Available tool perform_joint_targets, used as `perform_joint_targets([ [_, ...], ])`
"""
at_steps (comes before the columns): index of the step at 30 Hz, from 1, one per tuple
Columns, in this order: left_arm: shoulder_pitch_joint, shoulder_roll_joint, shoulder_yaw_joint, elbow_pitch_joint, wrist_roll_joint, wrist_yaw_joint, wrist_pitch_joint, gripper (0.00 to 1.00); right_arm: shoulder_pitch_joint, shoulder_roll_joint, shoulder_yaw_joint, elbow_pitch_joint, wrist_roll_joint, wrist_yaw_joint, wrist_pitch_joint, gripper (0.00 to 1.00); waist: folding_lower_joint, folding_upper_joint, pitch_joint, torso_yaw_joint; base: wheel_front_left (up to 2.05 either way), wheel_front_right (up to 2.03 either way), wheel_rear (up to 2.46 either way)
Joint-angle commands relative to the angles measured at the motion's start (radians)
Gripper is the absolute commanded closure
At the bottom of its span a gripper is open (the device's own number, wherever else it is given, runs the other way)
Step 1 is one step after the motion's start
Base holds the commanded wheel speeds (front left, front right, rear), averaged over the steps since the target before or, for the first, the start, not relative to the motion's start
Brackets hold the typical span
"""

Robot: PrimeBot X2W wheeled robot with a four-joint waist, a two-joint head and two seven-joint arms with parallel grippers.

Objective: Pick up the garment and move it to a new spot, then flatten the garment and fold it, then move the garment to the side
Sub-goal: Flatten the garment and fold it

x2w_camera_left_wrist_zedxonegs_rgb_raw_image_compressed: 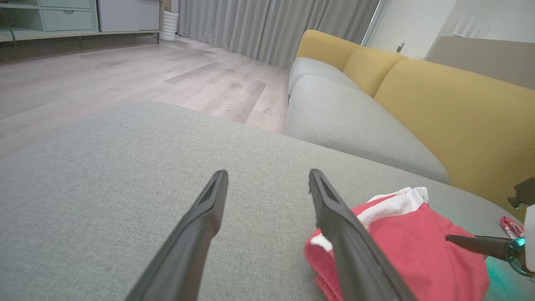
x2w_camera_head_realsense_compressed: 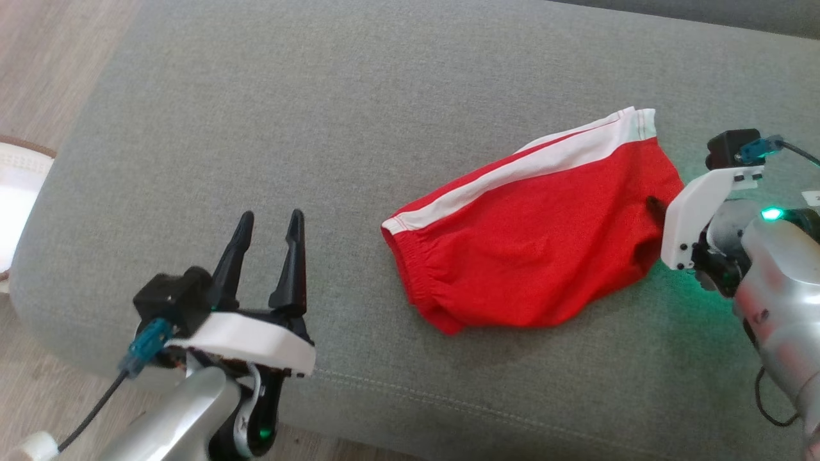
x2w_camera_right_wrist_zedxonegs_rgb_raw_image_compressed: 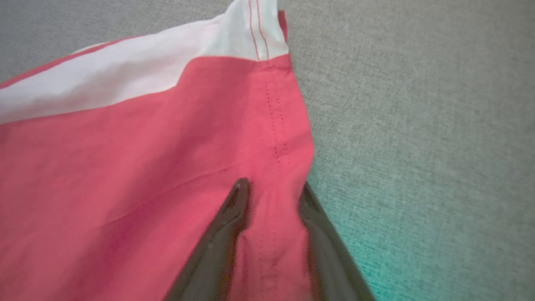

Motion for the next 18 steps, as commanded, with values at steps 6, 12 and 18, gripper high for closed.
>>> perform_joint_targets([
  [6,-0.013,0.044,0.057,-0.041,0.018,0.018,-0.013,0.0,0.02,0.024,-0.013,-0.005,0.03,0.007,-0.097,1.0,0.0,0.0,-0.023,-0.028,0.0,0.0,0.0],
  [12,0.007,0.048,0.068,-0.038,0.016,0.021,-0.015,0.0,0.044,0.073,-0.073,0.019,0.081,0.007,-0.224,1.0,0.0,0.0,-0.068,-0.091,0.0,0.0,0.0],
  [18,0.042,0.048,0.076,-0.039,-0.002,0.018,-0.015,0.0,0.127,0.112,-0.096,0.008,0.113,0.007,-0.33,1.0,0.0,0.0,-0.113,-0.175,0.0,0.0,0.0],
])
